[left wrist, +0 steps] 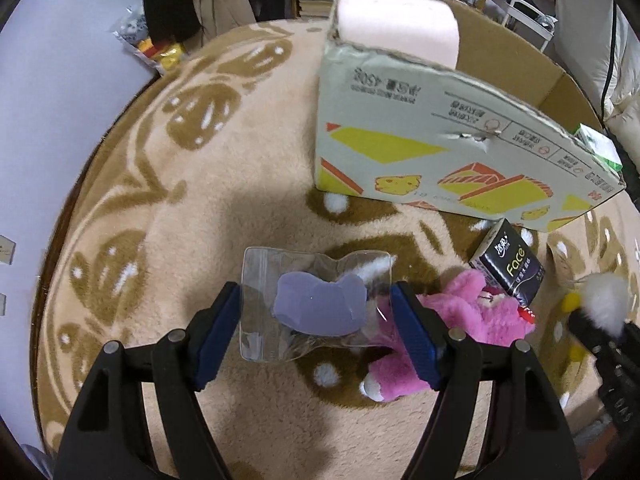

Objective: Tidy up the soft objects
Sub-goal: 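Carry the bag and pompom over the box and open both tools inside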

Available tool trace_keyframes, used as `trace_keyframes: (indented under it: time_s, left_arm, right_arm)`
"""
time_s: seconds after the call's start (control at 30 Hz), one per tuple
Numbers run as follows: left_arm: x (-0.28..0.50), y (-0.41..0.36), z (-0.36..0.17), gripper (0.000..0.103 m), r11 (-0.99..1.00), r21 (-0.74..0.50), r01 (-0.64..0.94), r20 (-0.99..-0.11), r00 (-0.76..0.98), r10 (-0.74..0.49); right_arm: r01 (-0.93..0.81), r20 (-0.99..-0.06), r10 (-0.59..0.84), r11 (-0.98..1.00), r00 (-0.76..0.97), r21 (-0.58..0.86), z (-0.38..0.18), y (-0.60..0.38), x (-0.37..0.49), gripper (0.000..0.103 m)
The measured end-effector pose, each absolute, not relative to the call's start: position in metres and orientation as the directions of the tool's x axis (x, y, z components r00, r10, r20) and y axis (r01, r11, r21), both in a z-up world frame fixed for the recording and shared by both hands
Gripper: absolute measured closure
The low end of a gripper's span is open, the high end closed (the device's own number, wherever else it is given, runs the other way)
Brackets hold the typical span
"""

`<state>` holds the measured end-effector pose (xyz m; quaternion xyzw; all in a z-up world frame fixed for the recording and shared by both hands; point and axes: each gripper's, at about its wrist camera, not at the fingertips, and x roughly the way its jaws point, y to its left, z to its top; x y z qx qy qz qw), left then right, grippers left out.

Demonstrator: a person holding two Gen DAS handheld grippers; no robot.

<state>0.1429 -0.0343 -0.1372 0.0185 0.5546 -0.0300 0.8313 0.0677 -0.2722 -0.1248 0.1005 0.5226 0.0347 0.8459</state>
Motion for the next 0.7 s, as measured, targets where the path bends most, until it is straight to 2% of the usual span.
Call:
trace_keyframes:
  time_s: [0.17, 0.33, 0.47, 0.7]
  left_arm:
    - [0.13, -0.036, -0.118, 0.028, 0.998, 0.041, 0.047, -0.887, 0.462, 0.015]
    - [0.113, -0.042, -0.089, 0.028, 0.993, 0.114, 0.028, -0.798, 0.598, 0.075]
    - [0.105, -0.042, -0.073, 0.028, 0.994, 0.106, 0.027, -0.747, 0.662, 0.062]
    - [0.117, -0.034, -0.078, 0.028, 0.999, 0.042, 0.032, -0.779, 0.627, 0.013]
  right_arm:
    - [0.059, -0.838, 0.16, 0.973, 0.521, 0.223, -0.106, -0.284, 0.065, 0.066]
    - [0.063, -0.792, 0.161, 0.968, 0.589, 0.244, -0.084, -0.294, 0.059, 0.066]
    - [0.056, -0.748, 0.15, 0.969, 0.646, 0.242, -0.065, -0.295, 0.054, 0.066]
    - [0.042, -0.733, 0.162, 0.967, 0.661, 0.251, -0.058, -0.295, 0.056, 0.066]
